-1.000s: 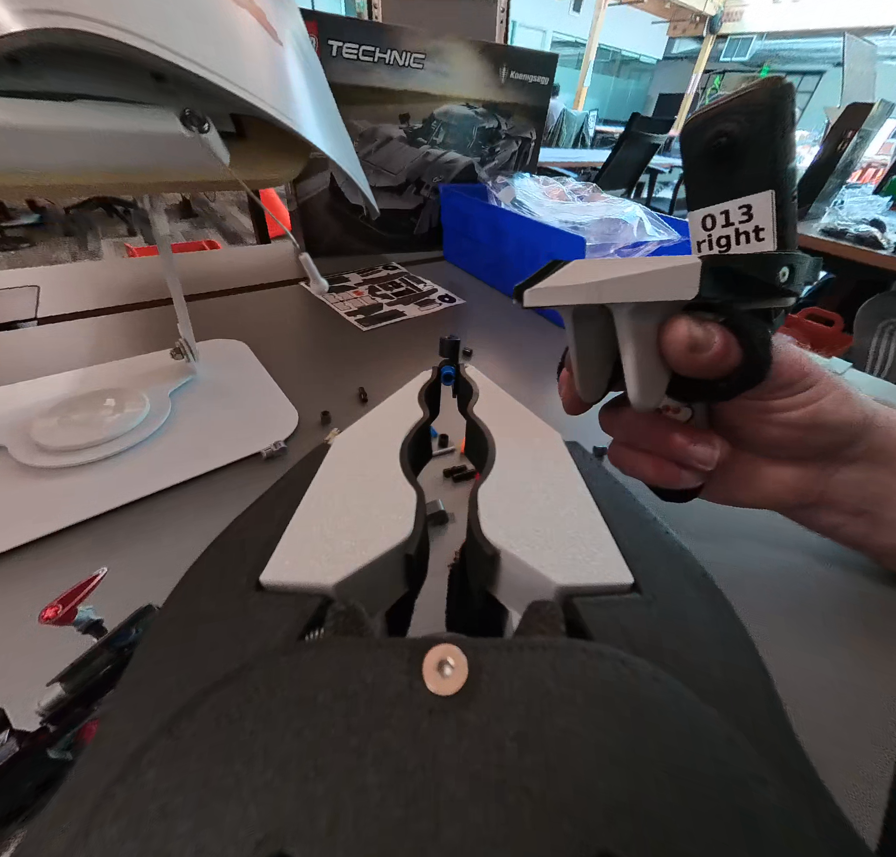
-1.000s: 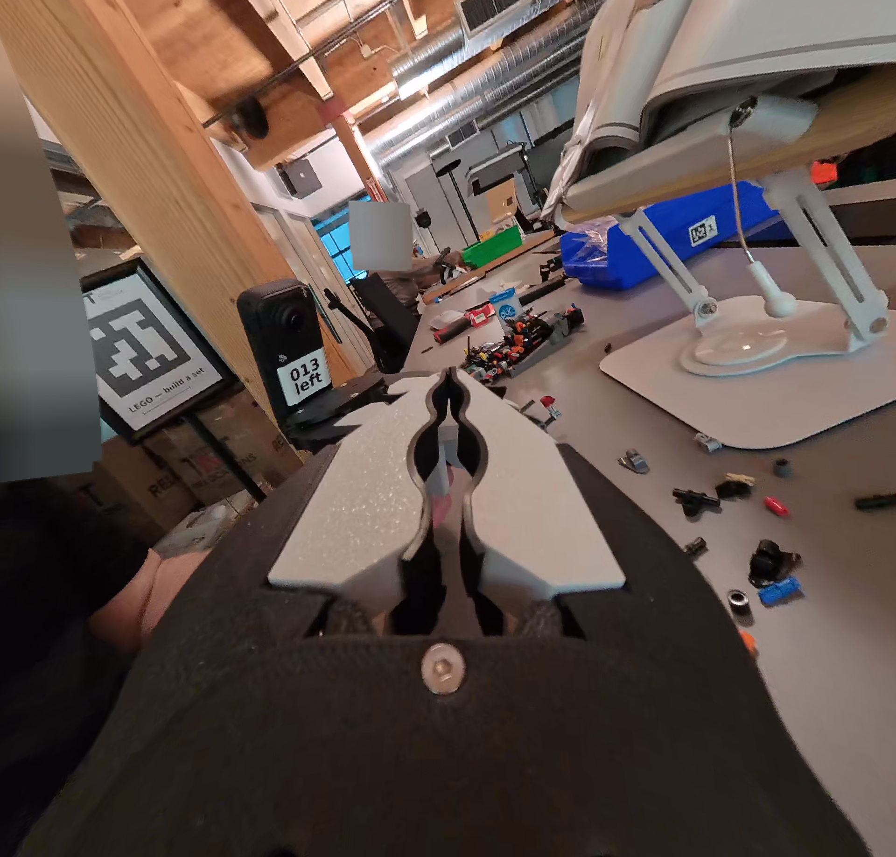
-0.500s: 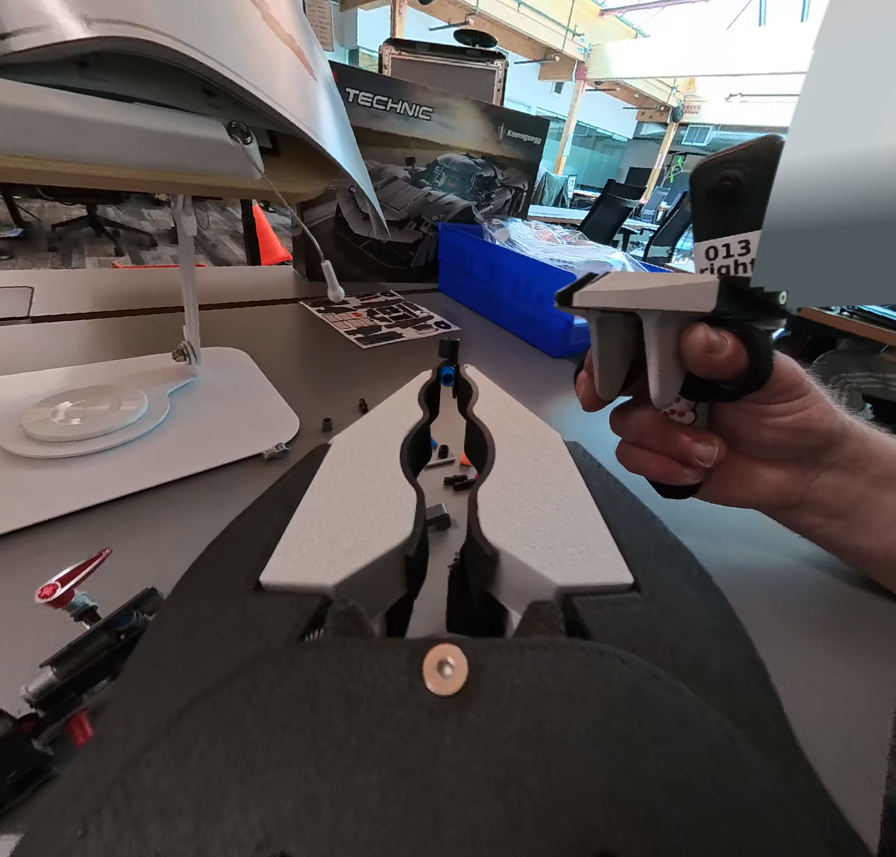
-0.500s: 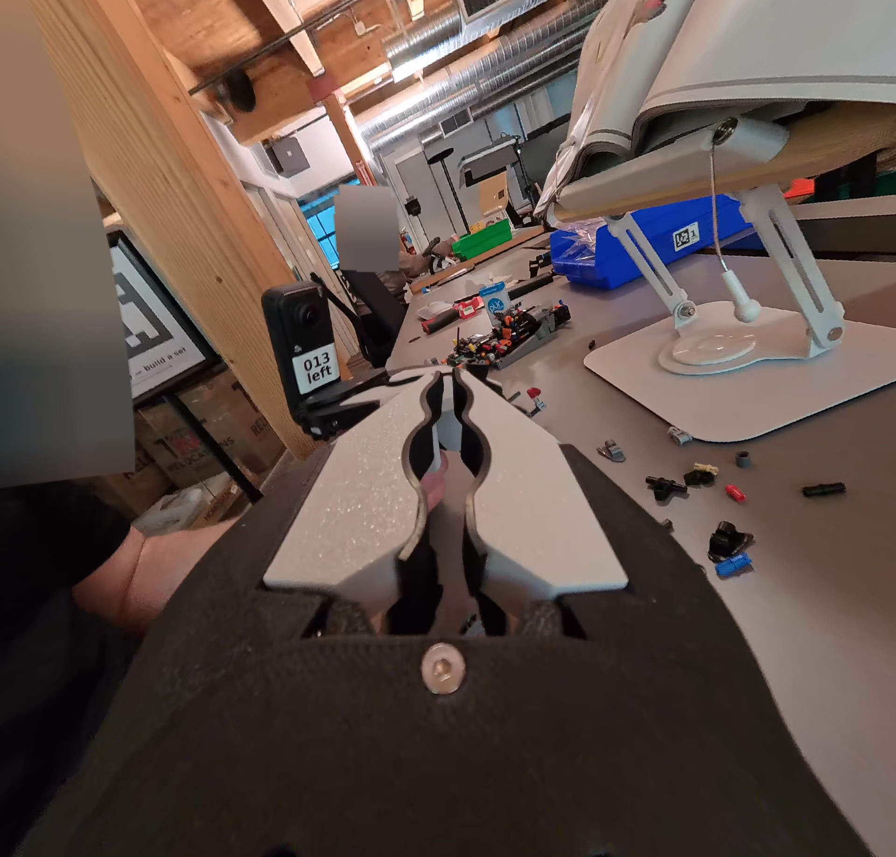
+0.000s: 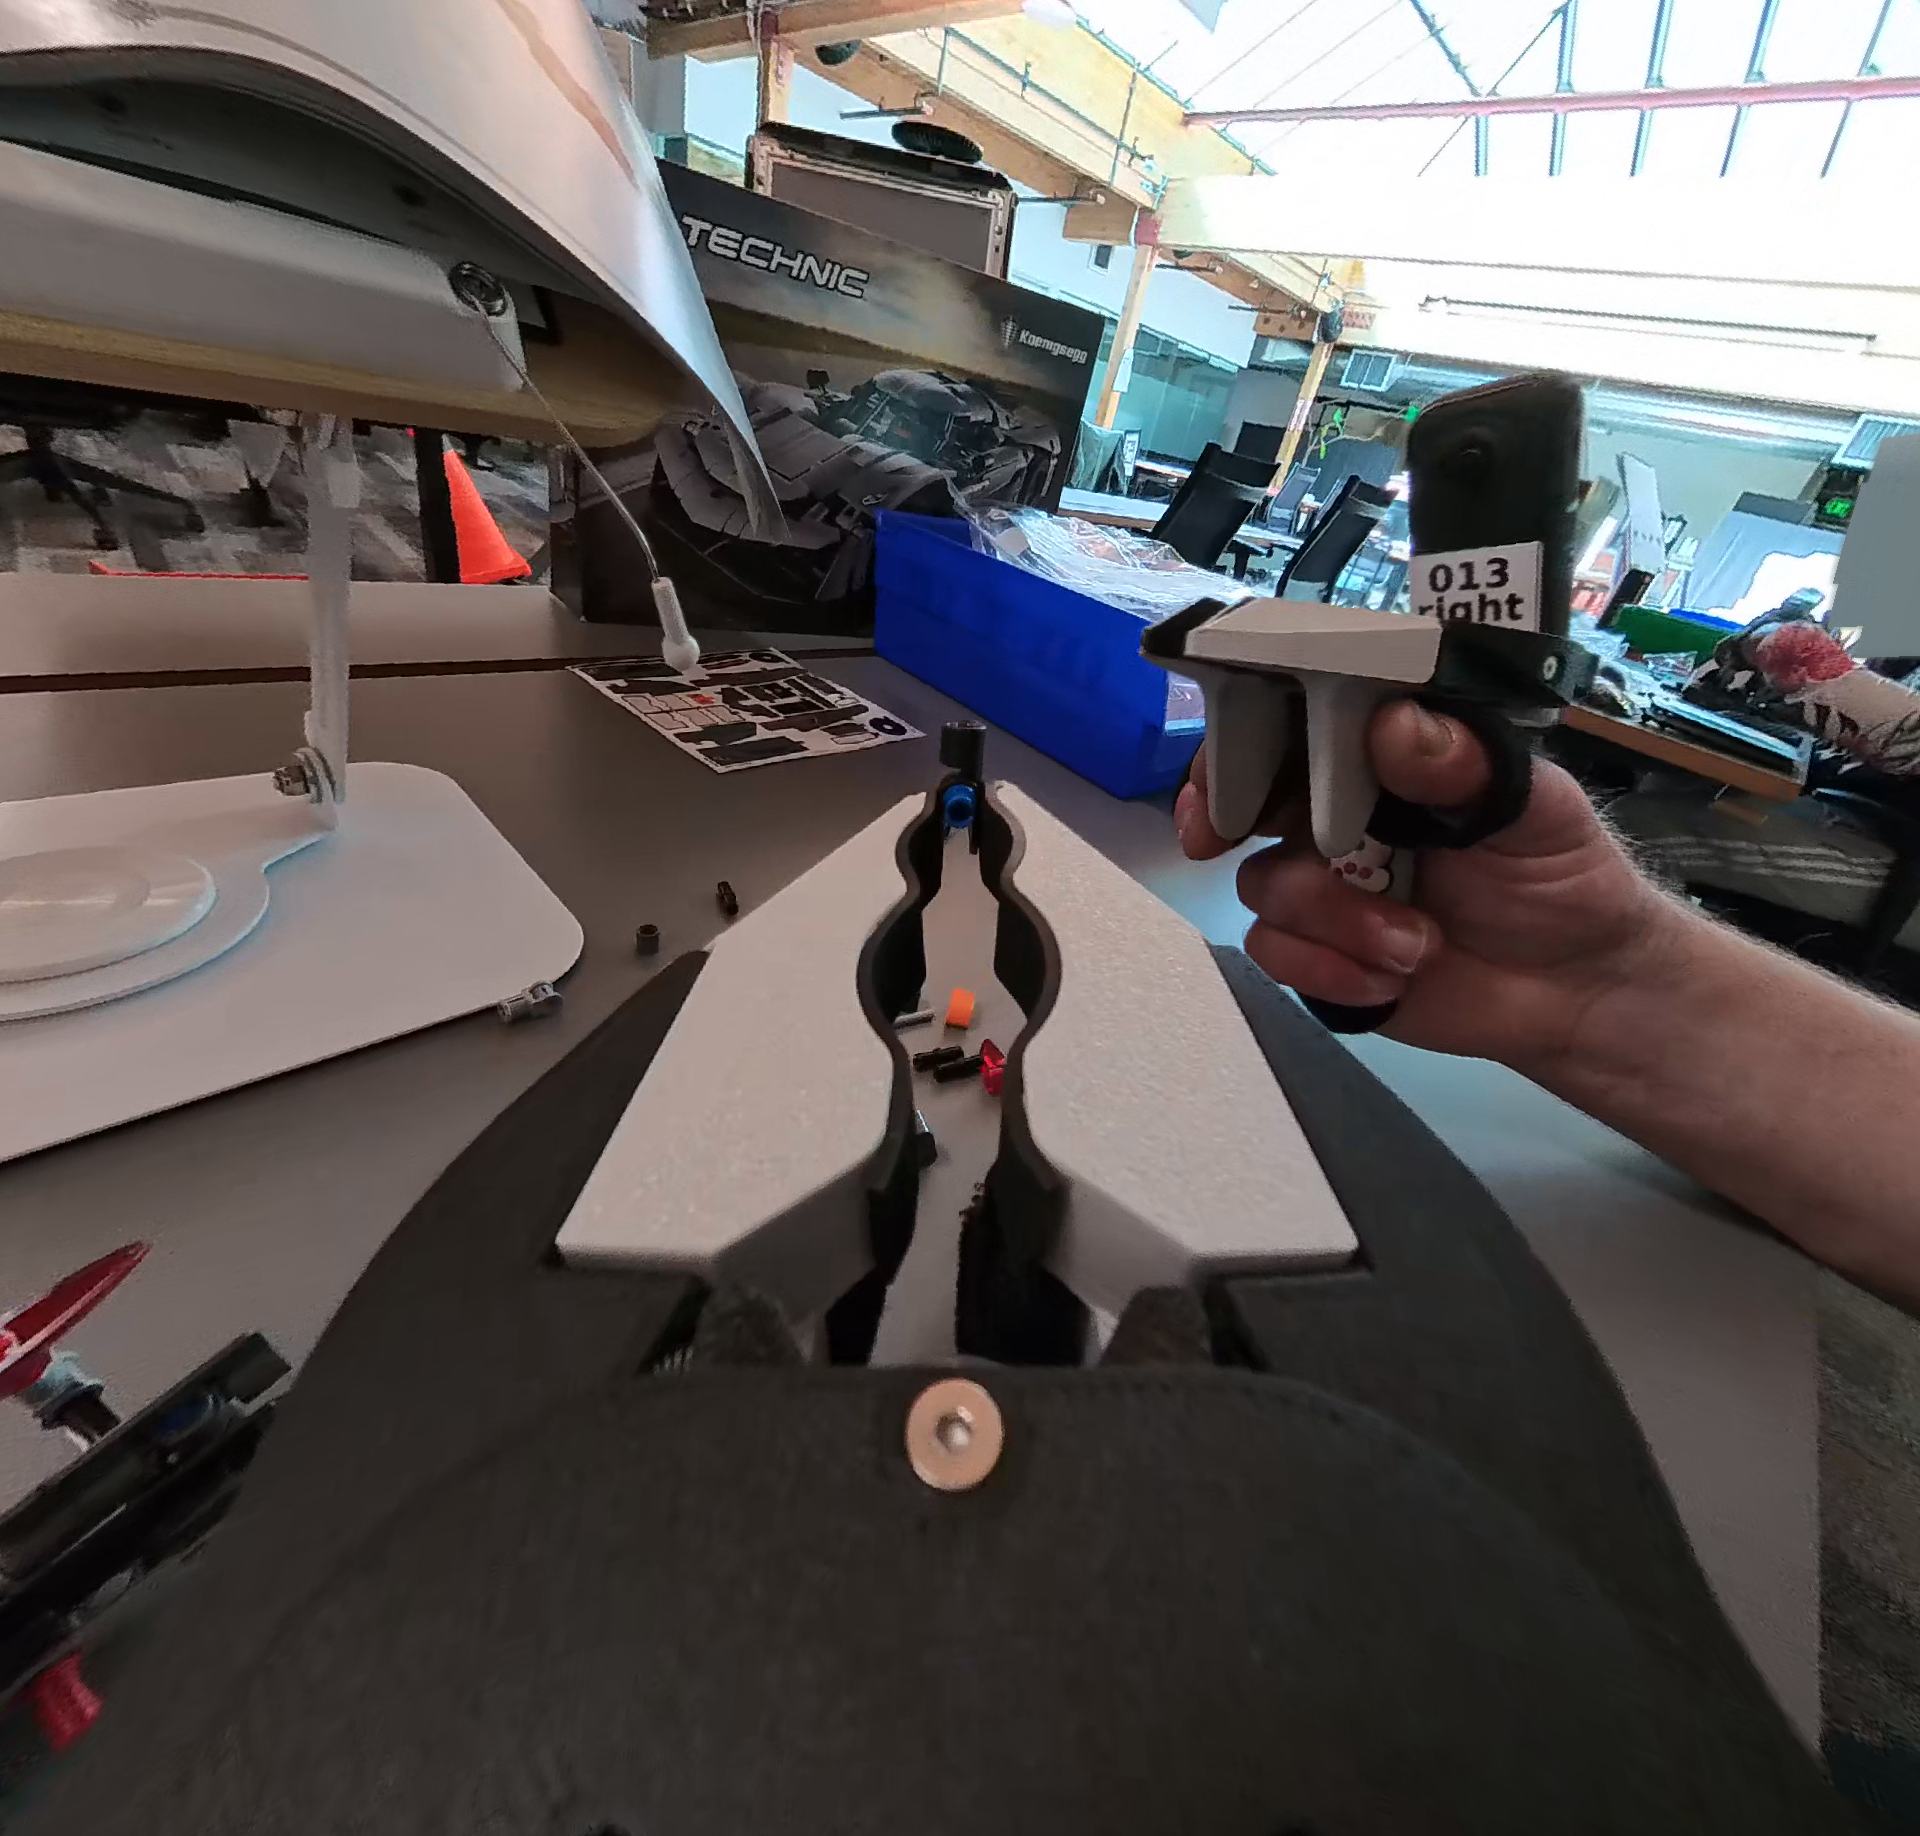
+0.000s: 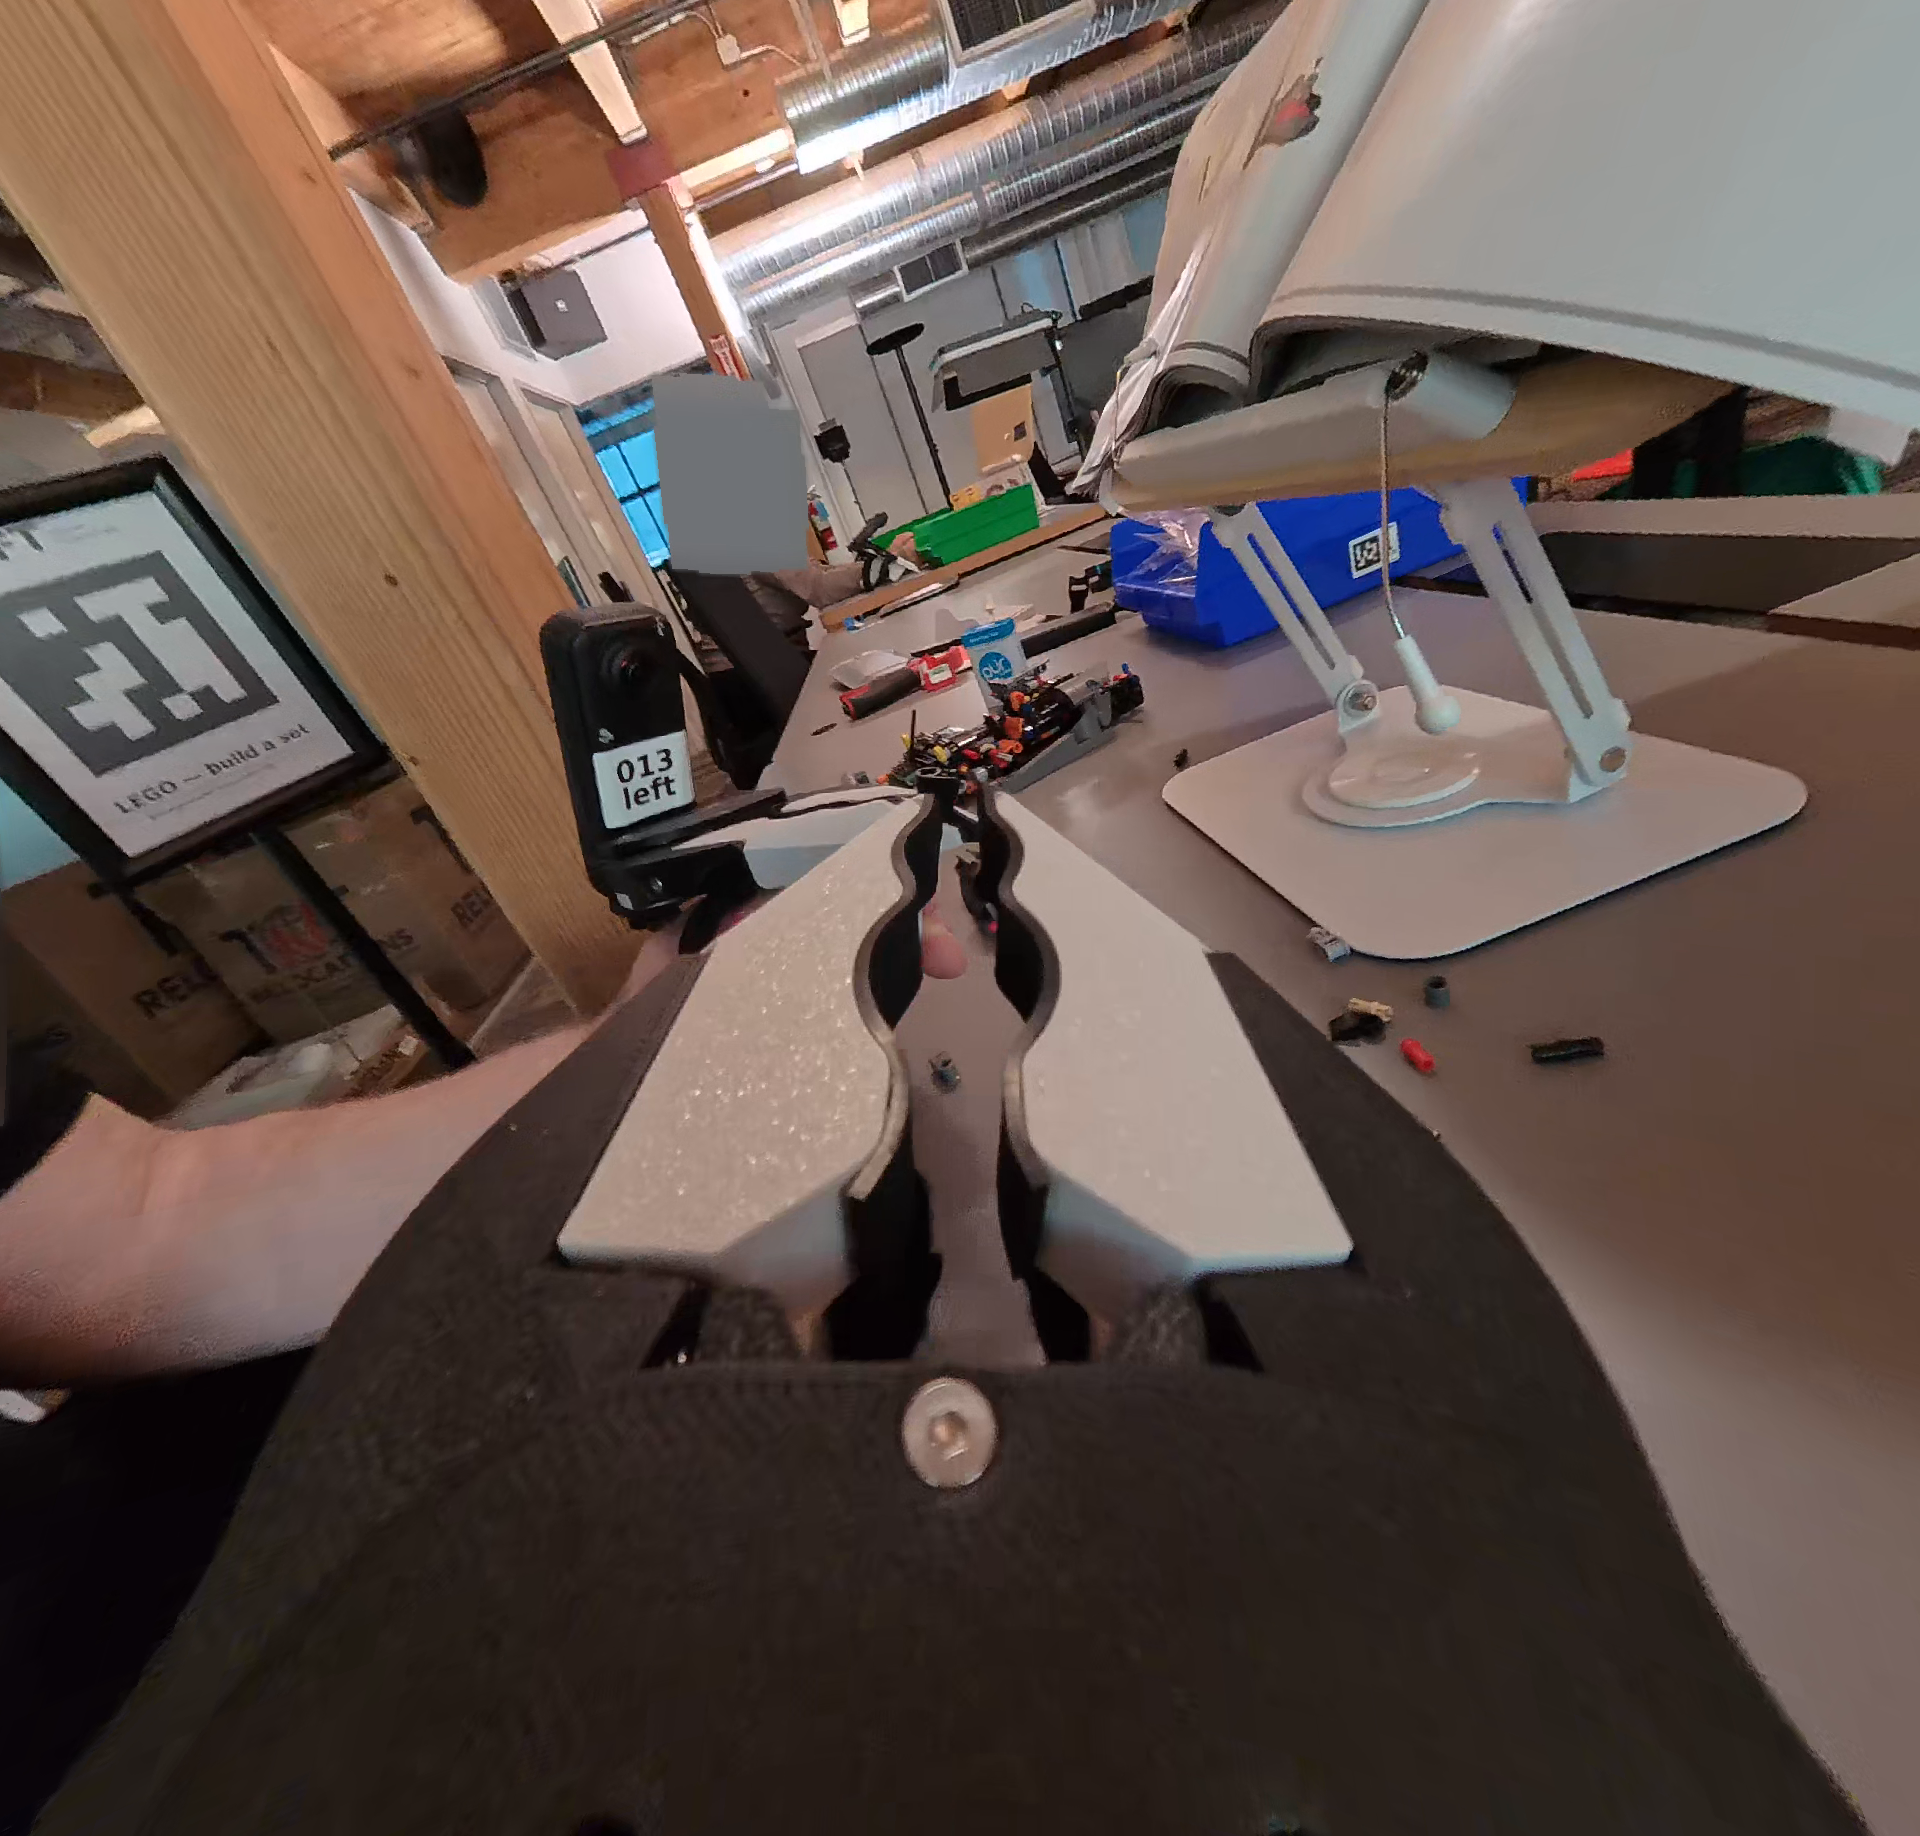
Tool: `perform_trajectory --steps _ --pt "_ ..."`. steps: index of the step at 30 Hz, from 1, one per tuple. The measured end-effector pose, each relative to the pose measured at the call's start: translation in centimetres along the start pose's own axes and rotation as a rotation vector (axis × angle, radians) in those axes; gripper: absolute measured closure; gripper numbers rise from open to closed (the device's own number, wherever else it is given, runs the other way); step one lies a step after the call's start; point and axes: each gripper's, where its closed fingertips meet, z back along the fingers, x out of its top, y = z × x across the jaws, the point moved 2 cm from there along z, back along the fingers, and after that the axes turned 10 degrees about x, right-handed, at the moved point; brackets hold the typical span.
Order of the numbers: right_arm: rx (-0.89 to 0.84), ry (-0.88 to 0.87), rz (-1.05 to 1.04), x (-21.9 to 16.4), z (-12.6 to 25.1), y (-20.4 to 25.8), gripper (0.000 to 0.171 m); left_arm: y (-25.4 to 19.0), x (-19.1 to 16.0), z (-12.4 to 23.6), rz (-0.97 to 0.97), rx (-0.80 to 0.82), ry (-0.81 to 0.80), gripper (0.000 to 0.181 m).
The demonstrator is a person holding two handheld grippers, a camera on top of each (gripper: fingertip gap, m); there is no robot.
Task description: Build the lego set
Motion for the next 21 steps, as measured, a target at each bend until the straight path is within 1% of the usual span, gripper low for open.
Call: perform_trajectory --steps 2,7,10,14,18,21 --pt "-0.006 0.017 0.03 -0.1 -0.3 0.3 0.167 -0.1 0.0 0.0 -0.005 -0.005 -0.002 0.177" --pt "0.015 0.047 0.088 -0.2 -1.2 1.5 0.159 -0.1 0.1 0.2 0.006 -0.011 -0.015 0.177" --pt "0.056 0.033 0.122 0.5 -1.5 3.0 0.155 0.0 0.1 0.2 0.006 -0.011 -0.015 0.178" --pt "0.099 -0.004 0.188 2.0 -1.4 5.2 0.154 0.0 0.1 0.2 0.018 -0.016 -0.015 0.178" --pt "0.138 -0.04 0.207 3.0 -1.1 6.7 0.155 0.0 0.1 0.2 0.028 -0.029 -0.013 0.178" --pt "0.224 -0.072 0.206 3.4 -1.0 8.6 0.154 -0.2 0.1 0.2 0.026 -0.044 -0.013 0.178"
